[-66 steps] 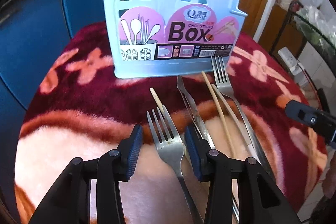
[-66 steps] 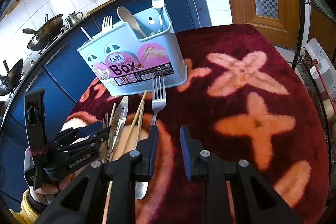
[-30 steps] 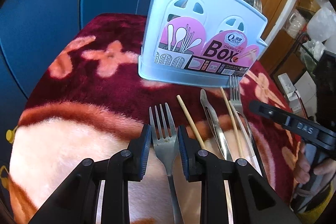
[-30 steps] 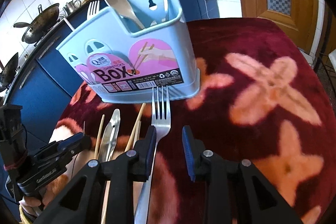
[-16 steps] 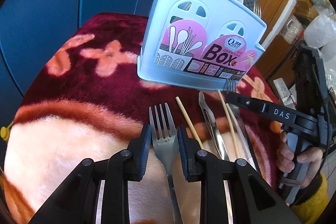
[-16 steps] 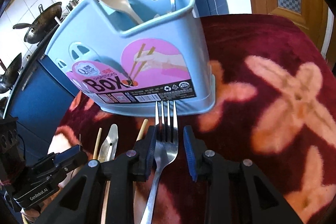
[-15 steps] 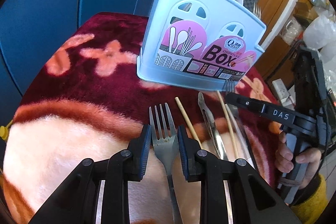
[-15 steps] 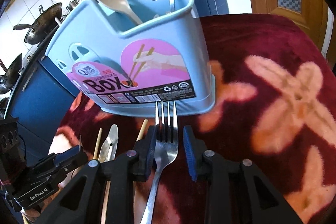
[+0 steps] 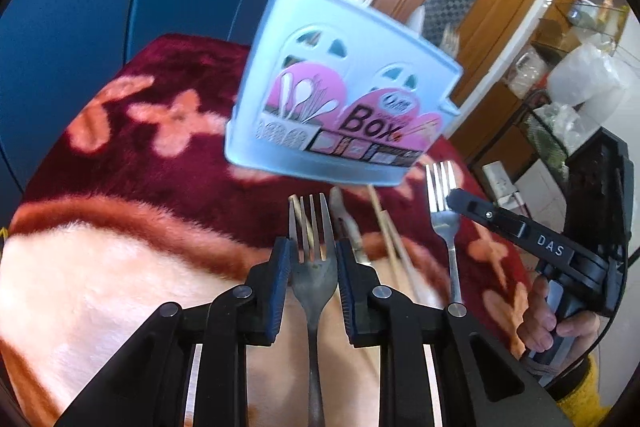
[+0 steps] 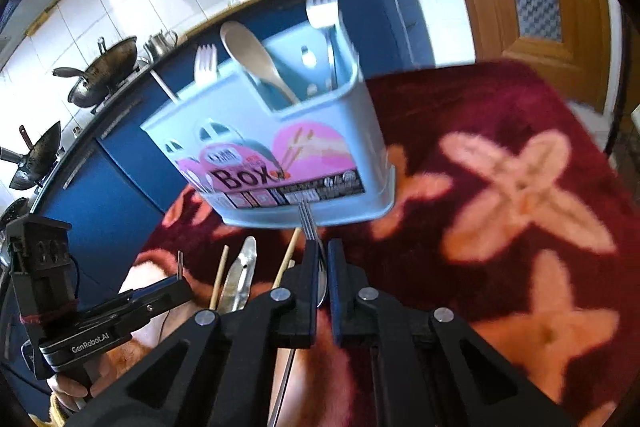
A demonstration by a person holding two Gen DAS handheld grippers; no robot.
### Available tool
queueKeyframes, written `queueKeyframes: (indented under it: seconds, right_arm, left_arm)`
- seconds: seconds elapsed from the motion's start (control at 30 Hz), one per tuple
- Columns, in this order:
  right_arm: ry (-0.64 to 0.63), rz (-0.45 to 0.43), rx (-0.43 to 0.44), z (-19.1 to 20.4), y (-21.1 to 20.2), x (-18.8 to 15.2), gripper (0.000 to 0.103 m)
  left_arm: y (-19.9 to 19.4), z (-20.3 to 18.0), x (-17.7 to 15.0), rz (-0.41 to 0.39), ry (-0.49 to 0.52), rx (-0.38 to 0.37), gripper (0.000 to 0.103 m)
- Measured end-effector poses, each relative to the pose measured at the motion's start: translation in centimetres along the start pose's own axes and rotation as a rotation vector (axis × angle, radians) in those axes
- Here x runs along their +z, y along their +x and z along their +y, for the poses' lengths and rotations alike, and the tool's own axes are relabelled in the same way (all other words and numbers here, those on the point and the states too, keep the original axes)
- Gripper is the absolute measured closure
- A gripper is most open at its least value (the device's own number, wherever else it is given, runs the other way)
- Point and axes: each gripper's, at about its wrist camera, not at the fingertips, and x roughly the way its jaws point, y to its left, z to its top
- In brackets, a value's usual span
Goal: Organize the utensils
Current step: 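Lift both silver forks and carry them over the blue caddy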
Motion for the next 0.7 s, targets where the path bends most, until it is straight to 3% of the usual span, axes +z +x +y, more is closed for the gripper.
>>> queueKeyframes:
  seconds: [0.3,0.7]
  right_arm:
    - [-0.021,-0.156,-0.034,1.2,-4.9,0.2,0.097]
    - [-0.092,-0.311,-0.111,3.1,-8.9,1.0,0.097]
  left_arm:
    - [-3.2,-1.3,0.7,-0.103,0.016,-0.073,0.081]
    - [-5.7,-1.8,0.9,-0.177,0.015,-0.144,0.082]
